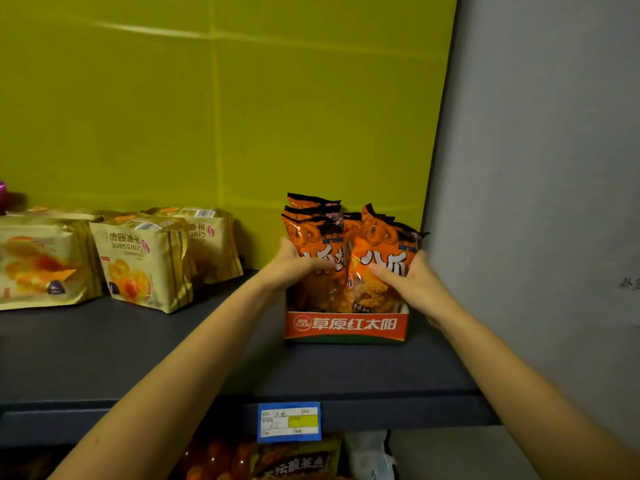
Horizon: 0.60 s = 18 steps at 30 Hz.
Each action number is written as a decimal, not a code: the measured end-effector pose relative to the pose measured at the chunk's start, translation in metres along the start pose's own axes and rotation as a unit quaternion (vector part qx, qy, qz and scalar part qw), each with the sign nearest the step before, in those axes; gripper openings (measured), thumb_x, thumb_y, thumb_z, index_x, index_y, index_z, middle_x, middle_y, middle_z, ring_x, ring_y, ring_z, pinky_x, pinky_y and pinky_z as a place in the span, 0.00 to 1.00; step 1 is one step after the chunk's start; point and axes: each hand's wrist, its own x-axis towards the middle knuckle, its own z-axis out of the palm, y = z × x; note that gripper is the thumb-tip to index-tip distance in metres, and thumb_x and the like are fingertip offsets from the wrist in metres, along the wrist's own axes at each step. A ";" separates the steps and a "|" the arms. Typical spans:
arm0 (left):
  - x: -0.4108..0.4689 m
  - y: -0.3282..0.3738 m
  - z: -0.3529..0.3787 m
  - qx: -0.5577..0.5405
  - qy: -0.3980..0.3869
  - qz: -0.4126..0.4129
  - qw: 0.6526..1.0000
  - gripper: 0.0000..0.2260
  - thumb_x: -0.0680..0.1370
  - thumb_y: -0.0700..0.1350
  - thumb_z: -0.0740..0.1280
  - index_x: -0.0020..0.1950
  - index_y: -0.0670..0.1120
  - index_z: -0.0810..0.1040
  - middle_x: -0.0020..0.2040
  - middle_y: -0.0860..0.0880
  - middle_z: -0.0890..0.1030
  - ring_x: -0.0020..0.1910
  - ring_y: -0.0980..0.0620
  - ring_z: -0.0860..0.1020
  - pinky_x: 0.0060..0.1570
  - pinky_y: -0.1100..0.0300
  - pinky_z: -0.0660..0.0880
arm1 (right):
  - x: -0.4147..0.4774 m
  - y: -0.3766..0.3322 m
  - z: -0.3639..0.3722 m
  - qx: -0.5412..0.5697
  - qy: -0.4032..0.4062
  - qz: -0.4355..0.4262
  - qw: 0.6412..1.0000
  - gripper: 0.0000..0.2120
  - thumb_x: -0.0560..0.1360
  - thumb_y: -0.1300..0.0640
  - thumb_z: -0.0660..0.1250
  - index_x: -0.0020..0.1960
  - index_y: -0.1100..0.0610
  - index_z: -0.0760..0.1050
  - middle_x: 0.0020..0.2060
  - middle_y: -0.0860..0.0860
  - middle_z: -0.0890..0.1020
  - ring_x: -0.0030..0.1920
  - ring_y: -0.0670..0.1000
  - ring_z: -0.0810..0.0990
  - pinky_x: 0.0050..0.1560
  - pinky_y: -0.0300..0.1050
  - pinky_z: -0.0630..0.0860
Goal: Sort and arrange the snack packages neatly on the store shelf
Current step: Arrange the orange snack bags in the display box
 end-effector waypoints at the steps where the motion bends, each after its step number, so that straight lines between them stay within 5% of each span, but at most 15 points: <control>1: 0.002 0.000 -0.003 -0.004 0.008 0.001 1.000 0.35 0.68 0.42 0.75 0.68 0.43 0.59 0.62 0.43 0.75 0.59 0.45 0.76 0.58 0.51 0.74 | 0.001 -0.003 0.000 -0.032 0.006 -0.017 0.999 0.37 0.69 0.49 0.72 0.70 0.59 0.57 0.65 0.53 0.73 0.66 0.55 0.72 0.60 0.51 0.73; 6: -0.001 0.001 -0.006 0.036 0.010 0.035 0.999 0.30 0.70 0.42 0.72 0.68 0.43 0.63 0.62 0.44 0.77 0.58 0.47 0.77 0.55 0.55 0.76 | 0.006 -0.011 0.008 -0.113 0.053 -0.041 0.991 0.50 0.67 0.49 0.73 0.76 0.59 0.44 0.73 0.57 0.62 0.72 0.58 0.64 0.67 0.55 0.67; 9: -0.004 -0.002 -0.006 0.094 0.031 0.028 0.995 0.34 0.69 0.49 0.73 0.68 0.43 0.59 0.62 0.45 0.75 0.60 0.46 0.76 0.57 0.52 0.75 | 0.008 -0.006 0.018 -0.208 0.035 -0.028 0.977 0.47 0.70 0.43 0.68 0.76 0.59 0.44 0.74 0.58 0.59 0.73 0.58 0.60 0.69 0.57 0.64; 12: -0.004 -0.006 -0.005 0.226 0.063 0.060 0.970 0.38 0.64 0.66 0.69 0.65 0.45 0.64 0.64 0.46 0.75 0.63 0.44 0.73 0.61 0.42 0.72 | 0.006 -0.005 0.027 -0.279 0.036 -0.025 0.959 0.45 0.73 0.40 0.62 0.76 0.59 0.40 0.75 0.57 0.57 0.74 0.58 0.57 0.71 0.55 0.59; 16: -0.005 -0.010 -0.007 0.311 0.099 0.076 0.942 0.35 0.64 0.73 0.59 0.59 0.47 0.73 0.59 0.47 0.80 0.59 0.44 0.75 0.59 0.43 0.73 | 0.003 -0.003 0.027 -0.281 0.043 -0.022 0.959 0.43 0.74 0.38 0.59 0.76 0.58 0.41 0.75 0.57 0.57 0.74 0.58 0.58 0.70 0.56 0.59; 18: -0.011 -0.007 -0.008 0.288 0.101 0.076 0.949 0.27 0.70 0.66 0.62 0.57 0.46 0.75 0.56 0.47 0.81 0.56 0.47 0.78 0.56 0.47 0.75 | 0.003 -0.003 0.023 -0.274 0.049 -0.030 0.960 0.42 0.73 0.38 0.60 0.76 0.59 0.45 0.74 0.57 0.59 0.73 0.58 0.59 0.69 0.55 0.61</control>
